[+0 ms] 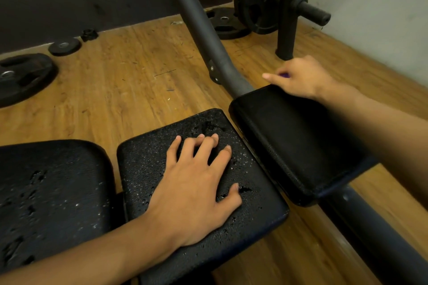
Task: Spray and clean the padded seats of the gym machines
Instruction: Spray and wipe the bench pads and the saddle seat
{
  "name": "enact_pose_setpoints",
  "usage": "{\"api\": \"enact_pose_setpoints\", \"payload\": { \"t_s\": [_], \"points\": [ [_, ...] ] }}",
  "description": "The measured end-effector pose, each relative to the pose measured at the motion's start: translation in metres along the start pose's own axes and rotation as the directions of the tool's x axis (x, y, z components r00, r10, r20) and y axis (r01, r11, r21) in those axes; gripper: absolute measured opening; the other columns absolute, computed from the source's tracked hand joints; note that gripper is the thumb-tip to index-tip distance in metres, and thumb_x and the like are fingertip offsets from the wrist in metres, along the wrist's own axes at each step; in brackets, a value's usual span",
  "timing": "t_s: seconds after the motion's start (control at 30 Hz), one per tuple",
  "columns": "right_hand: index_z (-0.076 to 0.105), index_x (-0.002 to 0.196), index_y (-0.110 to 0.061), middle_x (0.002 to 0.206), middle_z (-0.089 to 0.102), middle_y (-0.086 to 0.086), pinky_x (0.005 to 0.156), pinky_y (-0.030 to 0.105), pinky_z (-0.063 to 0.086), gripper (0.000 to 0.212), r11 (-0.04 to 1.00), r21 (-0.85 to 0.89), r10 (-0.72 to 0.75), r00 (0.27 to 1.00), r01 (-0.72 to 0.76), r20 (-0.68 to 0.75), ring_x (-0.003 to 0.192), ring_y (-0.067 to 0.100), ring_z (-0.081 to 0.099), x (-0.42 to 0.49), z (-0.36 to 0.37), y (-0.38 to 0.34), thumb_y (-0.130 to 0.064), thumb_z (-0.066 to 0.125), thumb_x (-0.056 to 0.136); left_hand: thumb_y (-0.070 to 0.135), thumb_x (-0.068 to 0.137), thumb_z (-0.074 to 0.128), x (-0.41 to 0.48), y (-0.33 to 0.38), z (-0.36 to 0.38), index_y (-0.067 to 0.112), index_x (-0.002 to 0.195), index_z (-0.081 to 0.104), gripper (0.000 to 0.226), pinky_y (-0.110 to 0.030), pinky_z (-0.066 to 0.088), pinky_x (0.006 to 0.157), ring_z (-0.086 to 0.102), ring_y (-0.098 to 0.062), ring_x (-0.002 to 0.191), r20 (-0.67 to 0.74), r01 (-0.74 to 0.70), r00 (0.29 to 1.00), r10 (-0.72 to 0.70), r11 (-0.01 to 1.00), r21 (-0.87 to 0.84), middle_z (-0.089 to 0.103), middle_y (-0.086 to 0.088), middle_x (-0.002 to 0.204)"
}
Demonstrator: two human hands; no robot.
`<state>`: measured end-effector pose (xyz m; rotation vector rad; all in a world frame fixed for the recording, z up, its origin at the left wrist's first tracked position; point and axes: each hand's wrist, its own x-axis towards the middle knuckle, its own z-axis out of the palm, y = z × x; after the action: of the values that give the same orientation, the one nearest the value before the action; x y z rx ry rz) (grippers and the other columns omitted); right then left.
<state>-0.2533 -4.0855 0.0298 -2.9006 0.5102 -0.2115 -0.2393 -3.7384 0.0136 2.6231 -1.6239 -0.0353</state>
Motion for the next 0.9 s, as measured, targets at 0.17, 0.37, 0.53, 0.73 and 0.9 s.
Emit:
{"api": "enact_pose_setpoints", "payload": {
  "t_s": [0.17,0.37,0.53,0.73,0.9],
  "points": [
    [0.071,0.079,-0.026,0.073,0.062,-0.004,0.066,0.034,0.05,0.063,0.962,-0.15,-0.245,0.964,0.228,-0.106,0.071,0.015,0.058,0.003,0.034,-0.085,-0.073,0.03,0.092,0.064,0.092,0.033,-0.001,0.002,-0.003,0.026,0.148,0.048,0.07,-0.059,0.025,0.121,0.035,-0.027,0.144,0.007,0.001,1.0,-0.001,1.0,-0.003,0.044,-0.002,0.153],
    [0.07,0.087,-0.021,0.08,0.064,0.0,0.07,0.034,0.047,0.067,0.947,-0.028,-0.322,0.944,0.321,-0.072,0.074,0.016,0.061,-0.003,0.02,-0.048,-0.067,0.023,0.098,0.065,0.092,0.032,-0.002,0.001,-0.002,0.027,0.148,0.048,0.07,-0.058,0.025,0.122,0.034,-0.026,0.144,0.004,0.0,1.0,0.0,1.0,-0.01,0.044,-0.001,0.153],
    [0.072,0.09,-0.023,0.084,0.068,0.0,0.071,0.026,0.046,0.048,0.992,0.099,0.087,0.996,-0.084,-0.024,0.084,0.012,0.065,0.0,-0.002,0.02,-0.058,0.039,0.099,0.065,0.092,0.033,-0.001,0.002,-0.001,0.026,0.148,0.048,0.07,-0.058,0.023,0.122,0.034,-0.026,0.144,-0.004,0.0,1.0,0.0,0.999,-0.035,0.043,-0.001,0.154],
    [0.073,0.085,-0.019,0.07,0.063,0.002,0.055,0.026,0.04,0.065,0.98,-0.089,0.176,0.984,-0.177,-0.011,0.065,0.013,0.059,0.014,0.01,-0.016,-0.071,0.036,0.095,0.064,0.091,0.035,-0.001,0.0,-0.001,0.026,0.146,0.05,0.069,-0.06,0.025,0.12,0.036,-0.027,0.142,-0.013,-0.006,1.0,0.005,0.999,-0.036,0.045,-0.002,0.152],
    [0.067,0.069,-0.019,0.071,0.063,0.0,0.066,0.034,0.048,0.072,0.982,-0.084,-0.177,0.975,0.167,-0.132,0.071,0.02,0.063,0.001,0.041,-0.094,-0.063,0.017,0.097,0.063,0.092,0.034,-0.001,0.001,-0.002,0.024,0.146,0.051,0.069,-0.061,0.027,0.119,0.038,-0.029,0.142,-0.01,-0.012,1.0,0.012,0.999,-0.032,0.046,-0.004,0.151]
  ]
}}
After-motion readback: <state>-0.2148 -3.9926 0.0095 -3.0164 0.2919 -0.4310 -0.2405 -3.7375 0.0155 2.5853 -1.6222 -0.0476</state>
